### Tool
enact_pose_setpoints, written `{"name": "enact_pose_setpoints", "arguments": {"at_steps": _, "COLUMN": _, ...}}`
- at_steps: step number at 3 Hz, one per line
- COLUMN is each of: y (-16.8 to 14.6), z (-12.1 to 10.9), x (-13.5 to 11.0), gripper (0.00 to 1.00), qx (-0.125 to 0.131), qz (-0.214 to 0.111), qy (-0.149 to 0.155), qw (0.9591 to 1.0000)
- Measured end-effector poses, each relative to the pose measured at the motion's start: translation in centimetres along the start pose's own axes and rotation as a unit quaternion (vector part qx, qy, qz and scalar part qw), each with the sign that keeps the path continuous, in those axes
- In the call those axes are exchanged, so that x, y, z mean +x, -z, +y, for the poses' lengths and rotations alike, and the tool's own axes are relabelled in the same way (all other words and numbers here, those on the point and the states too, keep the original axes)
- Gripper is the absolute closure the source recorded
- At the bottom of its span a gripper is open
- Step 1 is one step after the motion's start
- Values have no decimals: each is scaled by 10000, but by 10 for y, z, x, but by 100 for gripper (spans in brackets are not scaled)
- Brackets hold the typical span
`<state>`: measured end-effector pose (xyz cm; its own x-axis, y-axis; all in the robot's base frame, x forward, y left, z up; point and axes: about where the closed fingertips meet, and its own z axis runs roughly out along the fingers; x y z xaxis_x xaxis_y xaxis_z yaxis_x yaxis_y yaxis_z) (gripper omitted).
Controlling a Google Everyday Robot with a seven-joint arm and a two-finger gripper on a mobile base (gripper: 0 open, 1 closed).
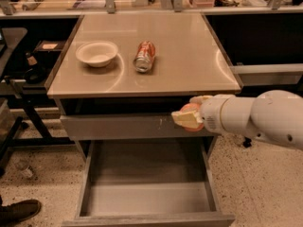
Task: Pick apple from middle drawer and place on counter
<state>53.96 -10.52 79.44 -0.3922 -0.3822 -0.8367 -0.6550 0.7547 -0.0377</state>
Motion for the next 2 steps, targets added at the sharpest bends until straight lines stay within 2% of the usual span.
{"name": "enact_pose_setpoints", "arguments": {"at_steps": 1, "y": 17, "z": -15, "x": -38, "gripper": 100, "qx": 132, "qz": -131, "qy": 228, "qw": 9996}}
{"name": "enact_pose_setpoints", "arguments": {"at_steps": 2, "y": 19, "z": -18, "x": -46, "gripper": 100, "qx": 154, "qz": -177, "qy": 252, "qw": 9994}}
